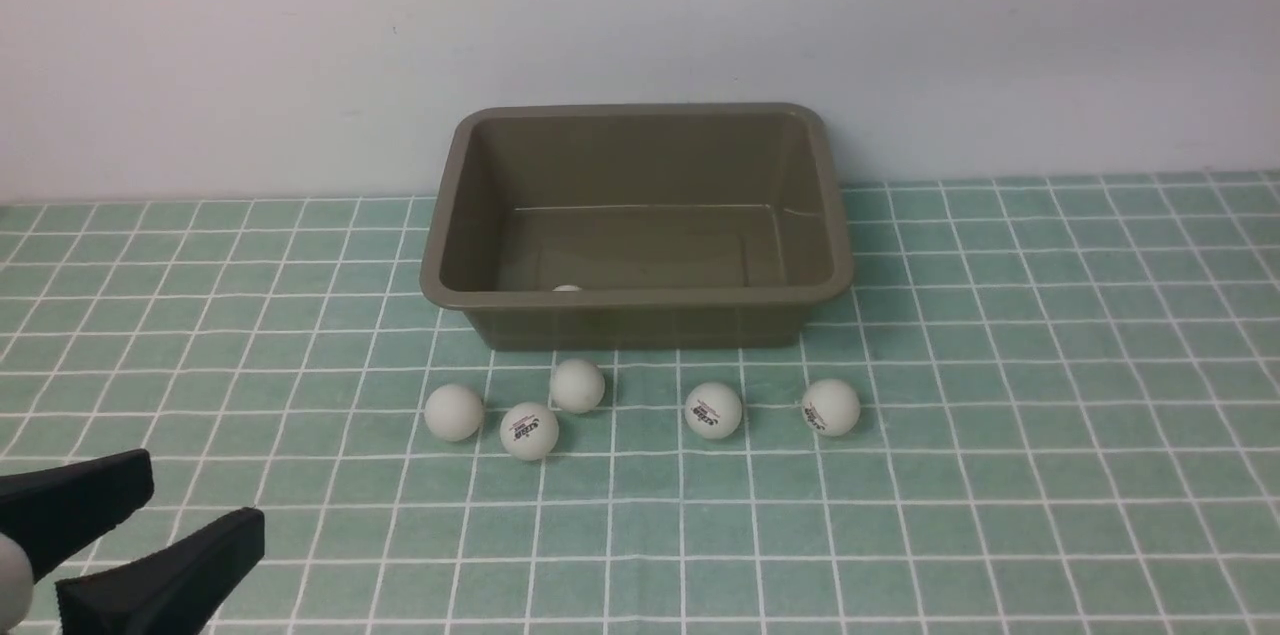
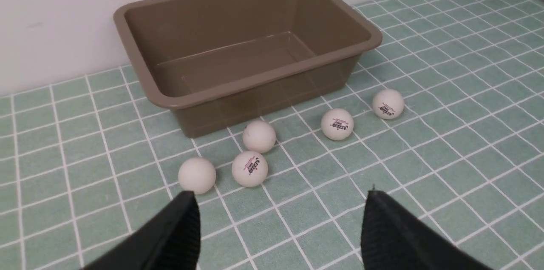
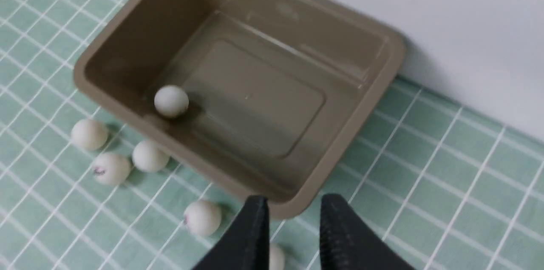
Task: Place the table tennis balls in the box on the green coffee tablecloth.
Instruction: 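Reach for and grasp a ping pong ball on the table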
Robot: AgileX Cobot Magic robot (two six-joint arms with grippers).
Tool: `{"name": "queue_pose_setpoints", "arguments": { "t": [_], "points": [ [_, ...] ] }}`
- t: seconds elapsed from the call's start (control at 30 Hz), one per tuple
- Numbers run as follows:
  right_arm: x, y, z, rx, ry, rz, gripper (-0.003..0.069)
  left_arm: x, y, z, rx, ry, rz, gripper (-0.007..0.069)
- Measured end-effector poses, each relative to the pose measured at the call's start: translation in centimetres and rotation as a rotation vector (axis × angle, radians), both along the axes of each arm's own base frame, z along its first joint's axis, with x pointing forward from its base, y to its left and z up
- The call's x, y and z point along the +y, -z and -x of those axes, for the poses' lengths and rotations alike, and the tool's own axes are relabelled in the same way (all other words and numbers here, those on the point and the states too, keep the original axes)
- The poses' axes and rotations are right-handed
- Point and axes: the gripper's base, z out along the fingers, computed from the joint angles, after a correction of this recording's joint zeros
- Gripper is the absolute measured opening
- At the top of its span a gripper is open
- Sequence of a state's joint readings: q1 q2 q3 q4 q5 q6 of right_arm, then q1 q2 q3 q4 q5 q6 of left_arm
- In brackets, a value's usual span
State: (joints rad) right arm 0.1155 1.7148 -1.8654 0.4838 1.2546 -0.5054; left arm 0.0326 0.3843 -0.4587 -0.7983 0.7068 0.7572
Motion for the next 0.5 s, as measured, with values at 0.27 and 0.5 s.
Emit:
{"name": "queue_pose_setpoints", "arguments": {
  "t": [0.27, 0.5],
  "points": [
    [0.2, 6.5, 5.2, 0.220, -0.100, -0.031, 0.0112, 0.0, 0.0, 0.0, -0.001, -0.001, -0.001, 0.0461],
    [2.0, 15.2, 6.4, 0.221, -0.157, -0.049, 0.0189, 0.0, 0.0, 0.0, -0.002, -0.001, 0.000, 0.0461]
  ]
}}
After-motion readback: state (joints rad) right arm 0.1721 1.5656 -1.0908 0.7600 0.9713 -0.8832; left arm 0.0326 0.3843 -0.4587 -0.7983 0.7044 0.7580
